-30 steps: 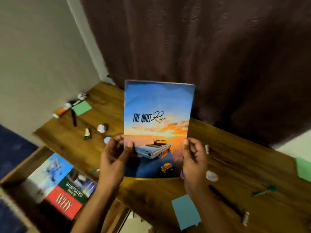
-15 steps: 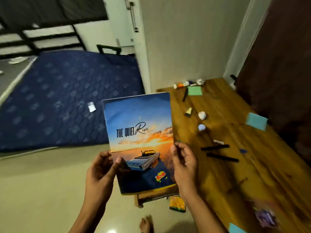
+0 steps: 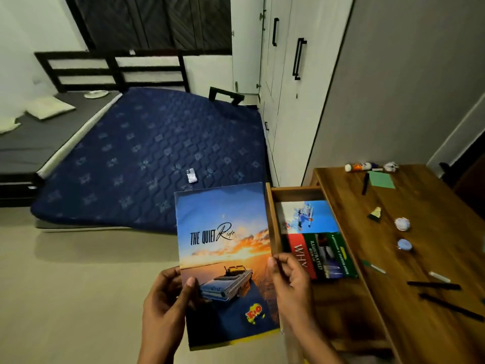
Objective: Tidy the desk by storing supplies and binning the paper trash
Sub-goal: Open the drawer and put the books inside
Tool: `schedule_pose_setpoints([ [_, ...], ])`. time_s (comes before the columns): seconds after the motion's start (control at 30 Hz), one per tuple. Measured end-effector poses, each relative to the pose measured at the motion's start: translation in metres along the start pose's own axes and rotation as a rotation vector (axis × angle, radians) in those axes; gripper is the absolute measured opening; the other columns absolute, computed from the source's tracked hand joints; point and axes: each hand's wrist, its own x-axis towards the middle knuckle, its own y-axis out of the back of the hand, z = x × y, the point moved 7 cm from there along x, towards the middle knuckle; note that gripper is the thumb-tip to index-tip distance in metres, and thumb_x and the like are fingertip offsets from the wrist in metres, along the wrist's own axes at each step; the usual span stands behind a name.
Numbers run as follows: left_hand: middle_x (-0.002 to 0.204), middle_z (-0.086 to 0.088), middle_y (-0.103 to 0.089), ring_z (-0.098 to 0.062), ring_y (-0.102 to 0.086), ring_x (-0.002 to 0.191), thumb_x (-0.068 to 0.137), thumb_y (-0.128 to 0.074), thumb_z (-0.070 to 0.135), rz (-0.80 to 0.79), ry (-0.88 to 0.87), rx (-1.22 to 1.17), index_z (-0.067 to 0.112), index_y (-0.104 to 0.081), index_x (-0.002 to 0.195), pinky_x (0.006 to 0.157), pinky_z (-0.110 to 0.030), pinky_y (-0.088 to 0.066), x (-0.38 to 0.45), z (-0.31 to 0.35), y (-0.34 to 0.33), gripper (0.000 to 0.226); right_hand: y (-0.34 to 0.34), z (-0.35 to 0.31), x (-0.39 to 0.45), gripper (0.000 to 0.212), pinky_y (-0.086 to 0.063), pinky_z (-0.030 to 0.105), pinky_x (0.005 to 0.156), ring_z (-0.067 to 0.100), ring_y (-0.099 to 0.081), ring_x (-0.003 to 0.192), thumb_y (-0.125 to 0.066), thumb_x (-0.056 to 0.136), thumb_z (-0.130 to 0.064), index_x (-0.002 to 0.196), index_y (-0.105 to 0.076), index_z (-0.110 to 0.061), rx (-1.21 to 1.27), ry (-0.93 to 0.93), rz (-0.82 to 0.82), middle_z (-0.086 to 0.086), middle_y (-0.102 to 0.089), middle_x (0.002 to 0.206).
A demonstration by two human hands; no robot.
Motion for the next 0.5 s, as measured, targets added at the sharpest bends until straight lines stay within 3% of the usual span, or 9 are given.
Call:
schedule_pose_setpoints([
  [0.1,0.085,-0.015,-0.078,-0.016,-0.070,0.066,0.095,-0.064,-0.002,-0.021,0.015,0.030,0.007,-0.065,0.106,0.055,-0.022,-0.056,0.036,0.001,0.033,0.014,-0.042,0.013,0.002,0.006,-0.053,0.022,0.074,0.011,-0.070,0.084,-0.063,0.097,-0.012,0.095,-0.068,-0.016,-0.032,-0.035,-0.009,0.003,-0.075,0.089],
  [0.23,0.096,-0.014,-0.078,-0.028,-0.075,0.086,0.095,-0.068,0.012,-0.087,0.053,0.069,0.011,-0.066,0.109,0.078,-0.046,-0.060,0.075,-0.002,0.052,0.015,-0.071,0.029,0.008,0.006,-0.055,0.032,0.075,0.015,-0.070,0.083,-0.064,0.092,-0.030,0.094,-0.070,-0.028,-0.067,-0.105,0.022,0.002,-0.075,0.088],
  [0.33,0.100,-0.014,-0.079,-0.036,-0.075,0.096,0.096,-0.066,0.008,-0.140,0.089,0.078,0.009,-0.065,0.111,0.085,-0.053,-0.059,0.105,-0.008,0.045,0.015,-0.079,0.040,0.019,0.014,-0.057,0.047,0.081,0.020,-0.072,0.086,-0.064,0.087,-0.040,0.094,-0.071,-0.030,-0.055,-0.159,0.083,0.001,-0.077,0.089],
  [0.4,0.100,-0.015,-0.078,-0.039,-0.074,0.097,0.096,-0.065,0.006,-0.164,0.111,0.075,0.008,-0.065,0.112,0.086,-0.057,-0.059,0.123,-0.013,0.035,0.016,-0.080,0.047,0.033,0.018,-0.057,0.051,0.086,0.020,-0.072,0.089,-0.065,0.086,-0.038,0.094,-0.071,-0.023,-0.035,-0.193,0.127,-0.002,-0.078,0.090],
  [0.5,0.101,-0.014,-0.078,-0.037,-0.075,0.096,0.096,-0.066,0.008,-0.214,0.152,0.089,0.009,-0.063,0.115,0.085,-0.058,-0.060,0.158,-0.020,0.015,0.019,-0.083,0.057,0.063,0.006,-0.059,0.047,0.087,0.016,-0.072,0.090,-0.066,0.094,-0.028,0.095,-0.070,-0.024,-0.031,-0.237,0.164,-0.011,-0.077,0.090],
])
